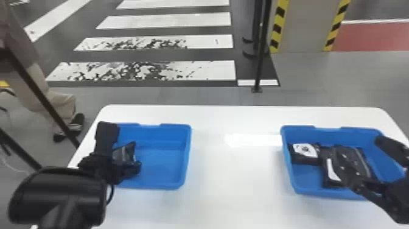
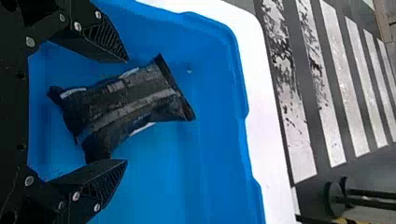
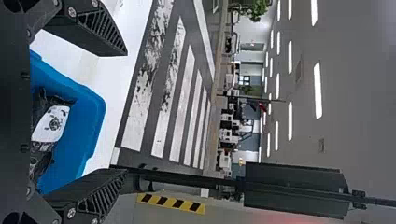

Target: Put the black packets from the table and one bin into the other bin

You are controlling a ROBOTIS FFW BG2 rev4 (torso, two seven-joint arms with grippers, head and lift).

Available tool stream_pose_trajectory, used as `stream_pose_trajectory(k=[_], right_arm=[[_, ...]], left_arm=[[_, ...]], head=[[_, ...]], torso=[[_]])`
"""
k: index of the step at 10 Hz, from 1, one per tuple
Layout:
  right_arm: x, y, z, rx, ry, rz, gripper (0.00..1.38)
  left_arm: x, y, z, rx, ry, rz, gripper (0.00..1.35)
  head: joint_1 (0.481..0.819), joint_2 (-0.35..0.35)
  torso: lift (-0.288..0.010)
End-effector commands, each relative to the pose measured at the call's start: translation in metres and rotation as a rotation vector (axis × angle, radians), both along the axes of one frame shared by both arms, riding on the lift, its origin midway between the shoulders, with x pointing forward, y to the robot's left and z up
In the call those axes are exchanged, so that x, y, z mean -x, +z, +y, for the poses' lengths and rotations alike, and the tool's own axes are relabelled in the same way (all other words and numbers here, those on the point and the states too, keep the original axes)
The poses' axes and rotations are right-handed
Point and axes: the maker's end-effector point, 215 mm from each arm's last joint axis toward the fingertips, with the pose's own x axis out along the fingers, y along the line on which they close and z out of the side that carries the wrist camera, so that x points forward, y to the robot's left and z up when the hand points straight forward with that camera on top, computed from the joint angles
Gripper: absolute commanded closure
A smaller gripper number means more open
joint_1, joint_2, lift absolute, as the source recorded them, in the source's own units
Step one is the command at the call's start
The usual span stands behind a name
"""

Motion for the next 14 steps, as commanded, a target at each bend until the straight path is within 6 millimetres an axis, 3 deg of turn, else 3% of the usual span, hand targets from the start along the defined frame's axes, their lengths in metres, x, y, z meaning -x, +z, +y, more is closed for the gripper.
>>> stream_pose_trajectory(k=[1, 2, 3, 4, 8, 9, 12, 13, 14], right_arm=[[0.000, 0.002, 0.002, -0.013, 0.006, -0.006, 0.13], [-0.001, 0.001, 0.003, -0.021, 0.010, -0.004, 0.13], [-0.001, 0.000, 0.007, -0.027, 0.021, -0.003, 0.13], [-0.001, 0.000, 0.007, -0.026, 0.022, -0.003, 0.13], [-0.001, 0.004, 0.011, -0.032, 0.032, -0.017, 0.13], [-0.001, 0.006, 0.013, -0.031, 0.036, -0.024, 0.13], [-0.006, 0.017, 0.024, -0.057, 0.057, -0.044, 0.13], [-0.008, 0.020, 0.026, -0.063, 0.061, -0.051, 0.13], [-0.010, 0.020, 0.028, -0.064, 0.064, -0.053, 0.13]], left_arm=[[0.004, -0.003, 0.003, -0.024, 0.007, 0.029, 0.57], [0.007, -0.014, -0.007, 0.007, 0.005, 0.061, 0.80], [0.007, -0.024, -0.024, 0.058, -0.012, 0.087, 0.92], [0.005, -0.028, -0.033, 0.067, -0.029, 0.094, 1.19], [-0.007, -0.022, -0.038, 0.070, -0.075, -0.041, 1.20], [-0.009, -0.007, -0.041, 0.085, -0.082, -0.103, 1.20], [-0.009, 0.066, -0.080, 0.159, -0.150, -0.279, 1.20], [-0.006, 0.080, -0.092, 0.182, -0.168, -0.315, 1.20], [-0.005, 0.078, -0.096, 0.183, -0.174, -0.304, 1.20]], head=[[0.695, 0.121], [0.695, 0.133], [0.695, 0.134], [0.695, 0.122], [0.695, 0.095], [0.695, 0.095], [0.695, 0.079], [0.695, 0.068], [0.695, 0.056]], torso=[[-0.110], [-0.110], [-0.110], [-0.110], [-0.110], [-0.110], [-0.110], [-0.110], [-0.110]])
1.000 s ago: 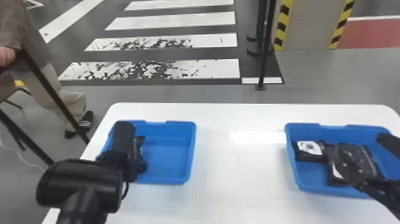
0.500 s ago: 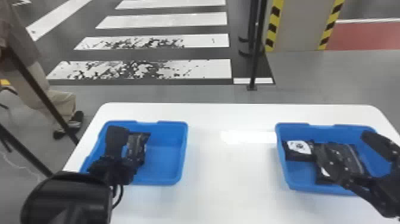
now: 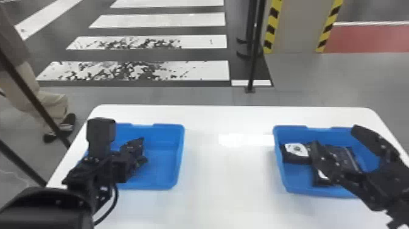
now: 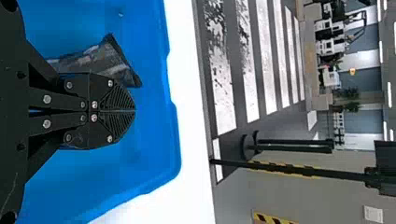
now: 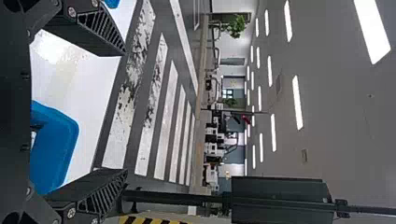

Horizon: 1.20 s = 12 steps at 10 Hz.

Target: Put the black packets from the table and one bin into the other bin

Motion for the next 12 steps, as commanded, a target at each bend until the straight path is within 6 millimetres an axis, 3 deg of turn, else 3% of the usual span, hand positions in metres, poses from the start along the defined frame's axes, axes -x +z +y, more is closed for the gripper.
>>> stream_pose_trajectory(k=[1, 3, 4, 7, 12], right_arm=[[-0.001, -0.001, 0.003, -0.002, 0.006, 0.001, 0.13], [-0.001, -0.001, 0.005, -0.004, 0.009, 0.002, 0.13], [-0.001, -0.001, 0.005, -0.006, 0.010, 0.002, 0.13], [0.001, -0.004, 0.005, -0.008, 0.010, 0.009, 0.13], [0.003, -0.004, 0.009, -0.008, 0.022, 0.010, 0.13]], left_arm=[[0.002, -0.002, -0.003, 0.003, -0.001, 0.014, 1.15], [0.002, -0.009, 0.008, -0.018, 0.018, 0.039, 0.20], [0.005, -0.021, 0.014, -0.019, 0.031, 0.073, 0.09], [0.018, -0.060, 0.022, -0.001, 0.068, 0.216, 0.18], [0.004, -0.080, 0.028, 0.020, 0.088, 0.263, 0.18]], head=[[0.695, 0.050], [0.695, 0.049], [0.695, 0.057], [0.695, 0.077], [0.695, 0.086]], torso=[[-0.110], [-0.110], [-0.110], [-0.110], [-0.110]])
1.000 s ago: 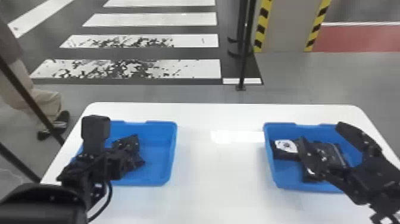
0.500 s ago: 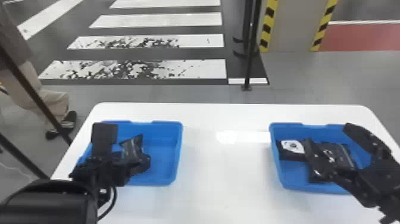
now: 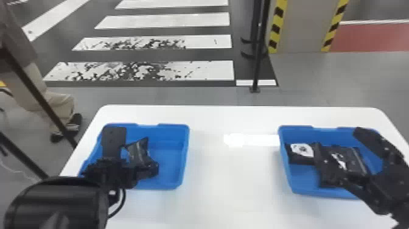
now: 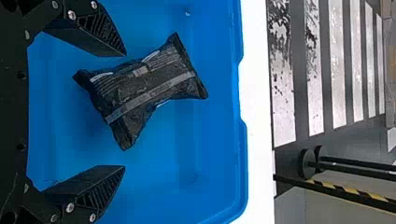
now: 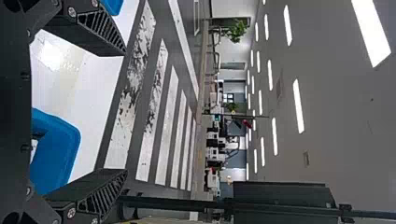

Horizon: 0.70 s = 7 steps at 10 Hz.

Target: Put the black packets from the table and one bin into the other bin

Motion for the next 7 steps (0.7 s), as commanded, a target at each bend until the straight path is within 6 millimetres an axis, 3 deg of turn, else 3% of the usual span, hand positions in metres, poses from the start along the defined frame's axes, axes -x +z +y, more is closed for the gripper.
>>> stream_pose_trajectory(k=[1, 4, 7], right_arm=[[0.000, 0.000, 0.002, -0.002, 0.003, 0.001, 0.13], [0.001, 0.000, 0.005, -0.007, 0.010, -0.001, 0.13], [0.001, -0.003, 0.007, -0.009, 0.014, 0.005, 0.13]], left_arm=[[-0.006, -0.003, 0.006, 0.001, 0.012, 0.005, 0.18], [-0.019, -0.014, 0.010, 0.017, 0.023, 0.027, 0.18], [-0.024, -0.049, 0.000, 0.042, 0.005, 0.131, 0.22]], head=[[0.695, 0.089], [0.695, 0.103], [0.695, 0.107]], torso=[[-0.110], [-0.110], [-0.110]])
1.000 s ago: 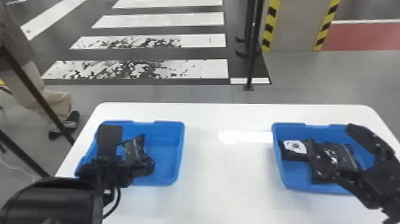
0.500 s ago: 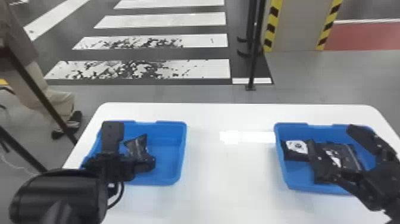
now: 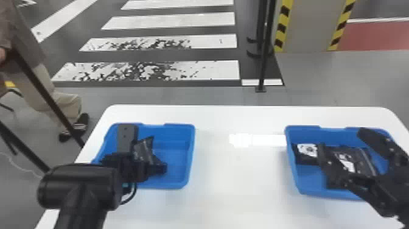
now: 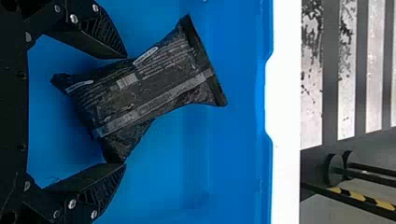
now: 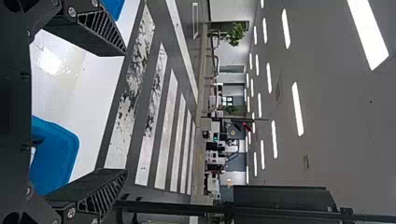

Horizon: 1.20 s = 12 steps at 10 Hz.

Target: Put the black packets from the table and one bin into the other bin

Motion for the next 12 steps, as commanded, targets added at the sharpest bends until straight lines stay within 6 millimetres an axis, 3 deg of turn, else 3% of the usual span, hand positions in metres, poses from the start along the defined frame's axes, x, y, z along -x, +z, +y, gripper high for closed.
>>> stream_pose_trajectory(k=[1, 2, 3, 8, 11, 12], right_arm=[[0.001, -0.003, 0.000, 0.000, 0.002, 0.006, 0.13], [0.002, -0.005, 0.000, 0.001, 0.004, 0.011, 0.13], [0.003, -0.007, 0.000, 0.000, 0.006, 0.016, 0.13], [0.004, -0.018, -0.002, 0.004, 0.003, 0.035, 0.13], [0.003, -0.020, -0.002, 0.000, 0.004, 0.040, 0.13], [0.003, -0.008, 0.006, -0.015, 0.020, 0.024, 0.13]], left_arm=[[-0.003, -0.010, -0.002, -0.018, -0.008, 0.033, 0.47], [0.003, -0.016, -0.009, 0.001, -0.003, 0.051, 0.95], [0.004, -0.017, -0.011, -0.030, -0.013, 0.051, 1.21], [-0.014, 0.023, 0.001, -0.080, 0.020, -0.184, 1.21], [-0.020, 0.069, 0.002, -0.063, 0.044, -0.342, 1.21], [-0.014, 0.097, 0.000, -0.077, 0.035, -0.407, 1.21]], head=[[0.695, 0.101], [0.695, 0.099], [0.695, 0.098], [0.695, 0.091], [0.695, 0.098], [0.695, 0.098]], torso=[[-0.110], [-0.110], [-0.110], [-0.110], [-0.110], [-0.110]])
